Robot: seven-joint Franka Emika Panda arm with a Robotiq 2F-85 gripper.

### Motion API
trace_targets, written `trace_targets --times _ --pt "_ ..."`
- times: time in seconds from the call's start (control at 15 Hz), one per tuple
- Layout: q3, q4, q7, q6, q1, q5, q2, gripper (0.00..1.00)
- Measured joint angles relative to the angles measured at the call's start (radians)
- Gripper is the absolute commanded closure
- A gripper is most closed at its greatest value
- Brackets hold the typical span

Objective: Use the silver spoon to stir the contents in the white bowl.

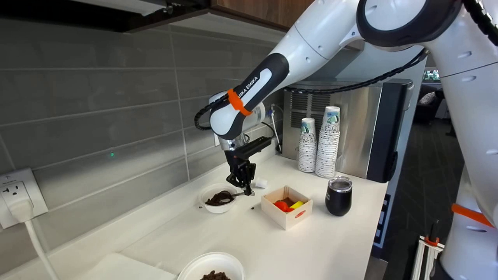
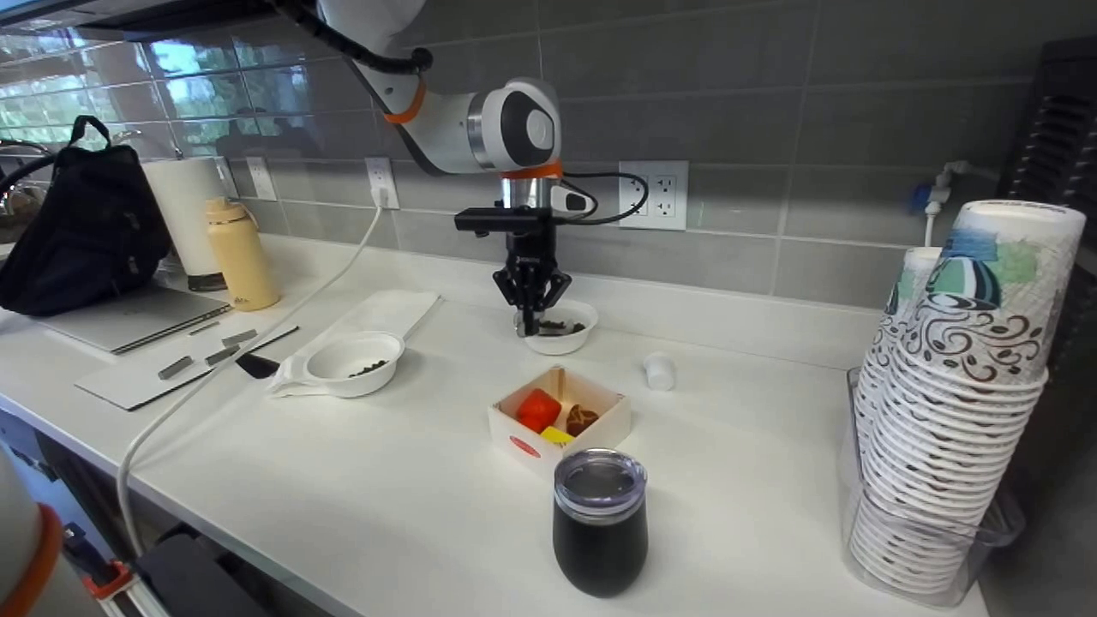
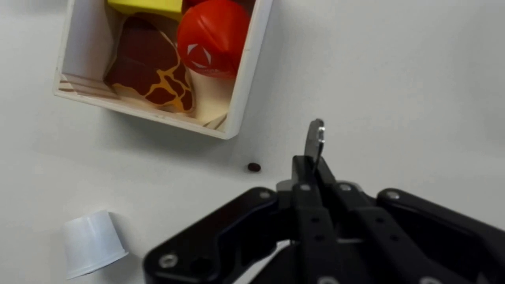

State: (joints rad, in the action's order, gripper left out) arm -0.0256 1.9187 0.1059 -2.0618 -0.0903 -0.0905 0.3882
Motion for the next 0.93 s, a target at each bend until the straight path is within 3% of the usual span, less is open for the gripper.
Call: trace_targets --times 0.27,0.67,0.93 --pt "-0.025 -0.002 -0.071 0.027 0.011 0.075 0.0 0.99" --pt "-0.067 -0.002 -0.246 0.033 0.059 0.276 0.0 0.99" --pt "-0.068 -0.001 -0.262 0.038 0.063 0.289 0.0 0.99"
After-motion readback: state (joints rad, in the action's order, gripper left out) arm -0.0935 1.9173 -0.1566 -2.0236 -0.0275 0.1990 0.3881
